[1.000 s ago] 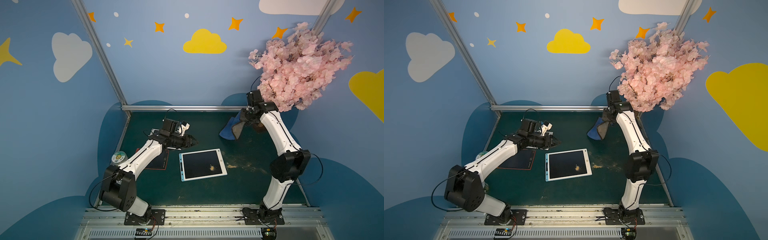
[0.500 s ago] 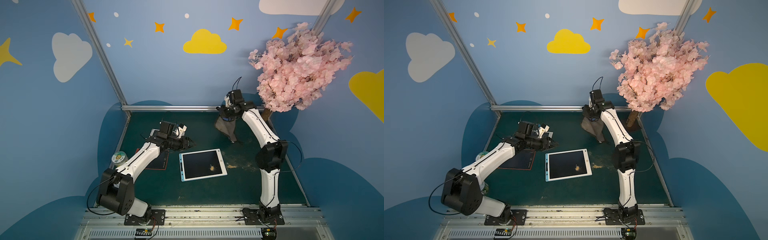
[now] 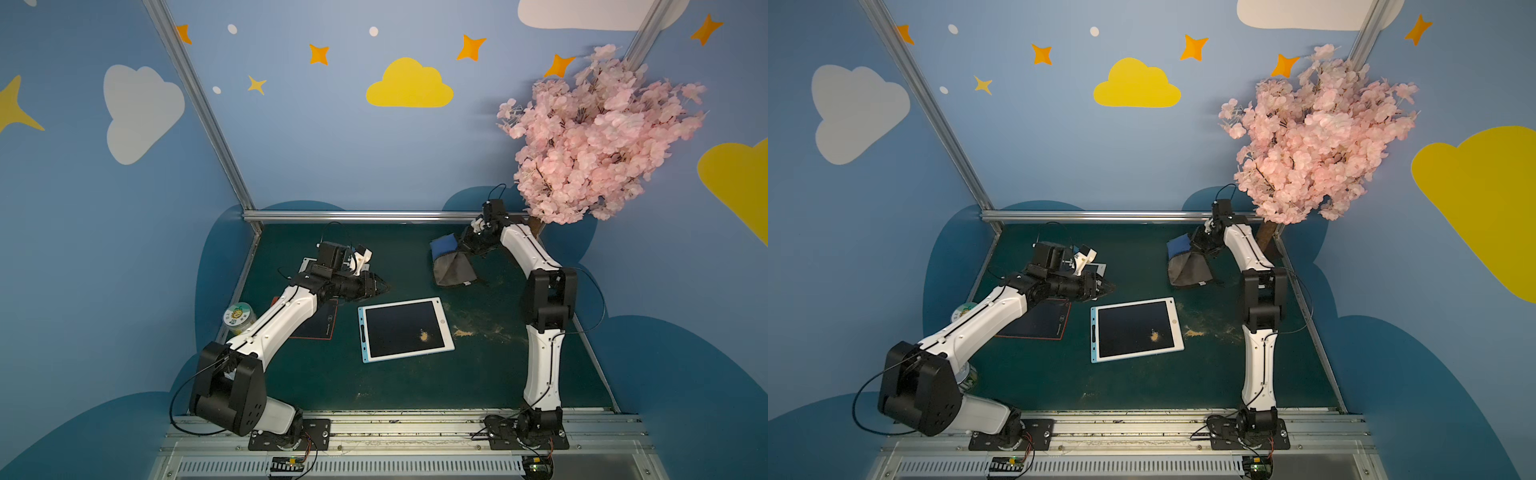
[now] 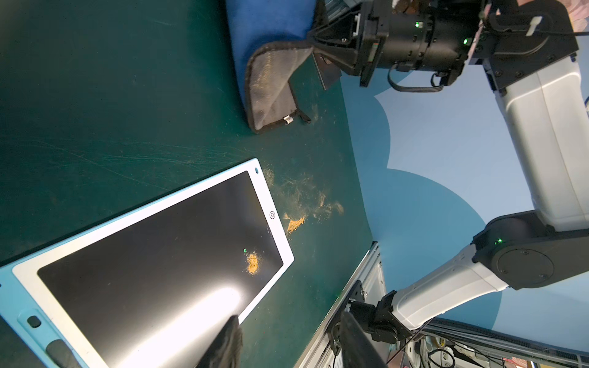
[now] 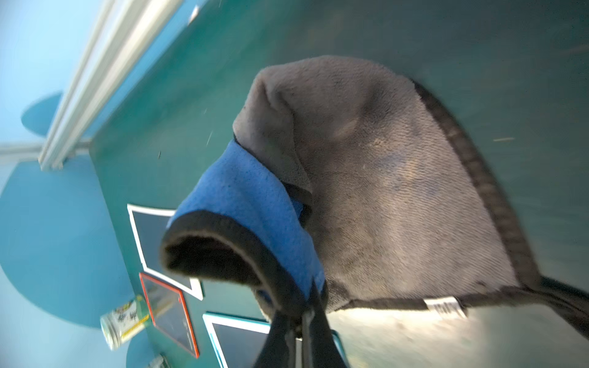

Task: Wipe the drawing tablet
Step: Adjust the cleaning item at the center of the board.

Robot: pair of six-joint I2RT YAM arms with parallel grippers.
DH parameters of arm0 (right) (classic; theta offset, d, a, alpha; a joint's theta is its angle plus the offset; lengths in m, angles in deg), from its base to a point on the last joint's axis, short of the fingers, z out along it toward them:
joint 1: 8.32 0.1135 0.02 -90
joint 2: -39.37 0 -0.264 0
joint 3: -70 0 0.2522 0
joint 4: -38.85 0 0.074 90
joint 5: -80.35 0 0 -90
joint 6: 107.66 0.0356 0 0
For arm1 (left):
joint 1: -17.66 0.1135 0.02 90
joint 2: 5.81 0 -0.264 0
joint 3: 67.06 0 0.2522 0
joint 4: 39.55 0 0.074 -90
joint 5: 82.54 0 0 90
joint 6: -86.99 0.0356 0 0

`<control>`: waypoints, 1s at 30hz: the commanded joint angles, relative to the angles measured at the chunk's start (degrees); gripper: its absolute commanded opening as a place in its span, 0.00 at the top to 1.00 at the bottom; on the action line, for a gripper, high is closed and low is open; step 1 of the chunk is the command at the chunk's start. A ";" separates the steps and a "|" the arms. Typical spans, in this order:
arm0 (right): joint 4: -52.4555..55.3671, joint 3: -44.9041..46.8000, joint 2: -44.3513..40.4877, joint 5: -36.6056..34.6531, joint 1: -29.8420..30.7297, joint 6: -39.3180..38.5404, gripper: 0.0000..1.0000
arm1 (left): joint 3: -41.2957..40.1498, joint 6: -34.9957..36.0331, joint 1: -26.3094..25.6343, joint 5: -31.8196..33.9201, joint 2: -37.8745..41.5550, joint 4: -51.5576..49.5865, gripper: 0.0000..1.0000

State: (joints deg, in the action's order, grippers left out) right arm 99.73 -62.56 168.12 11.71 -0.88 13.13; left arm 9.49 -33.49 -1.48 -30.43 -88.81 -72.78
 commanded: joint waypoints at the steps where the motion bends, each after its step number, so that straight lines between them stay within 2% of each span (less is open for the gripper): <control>1: 2.05 0.86 -2.48 -4.61 -0.09 -2.21 0.95 | 1.44 -0.17 0.24 -0.94 -0.83 0.28 0.50; 3: 5.60 -1.59 -0.28 -5.11 -0.28 -3.97 0.54 | 1.85 0.01 0.19 -0.89 -1.04 -0.09 0.50; 4: 7.96 -3.40 1.05 -6.53 -0.10 -4.59 0.42 | 1.97 0.05 0.24 -0.87 -1.02 -0.24 0.50; 6: 13.89 -7.20 2.99 -12.42 0.60 -6.10 0.26 | 2.03 0.07 0.20 -0.78 -1.02 -0.34 0.50; 9: 16.62 -8.12 2.46 -22.01 2.40 -7.74 0.14 | 2.01 0.03 0.16 -0.79 -1.10 -0.36 0.50; 14: 16.83 -8.19 1.93 -32.37 4.76 -11.26 0.02 | 2.31 -0.10 0.26 -1.04 -1.53 -0.28 0.50; 18: 17.91 -9.04 3.75 -37.44 4.75 -8.87 0.02 | 2.71 0.07 0.18 -1.07 -1.47 -0.47 0.50; 21: 18.54 -10.69 4.80 -33.86 4.34 -8.39 0.02 | 2.68 0.24 0.16 -1.06 -1.28 -0.77 0.50; 25: 16.32 -13.45 5.96 -24.11 5.47 -12.15 0.05 | 2.52 0.34 0.19 -0.96 -1.29 -0.83 0.50; 30: 13.29 -17.56 9.76 -22.59 11.32 -17.81 0.08 | 2.51 0.35 0.16 -1.05 -0.97 -0.90 0.50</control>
State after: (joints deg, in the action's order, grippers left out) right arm 114.57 -77.38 175.18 -14.21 6.31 -0.64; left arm 10.69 -33.47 -1.48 -30.49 -89.82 -73.00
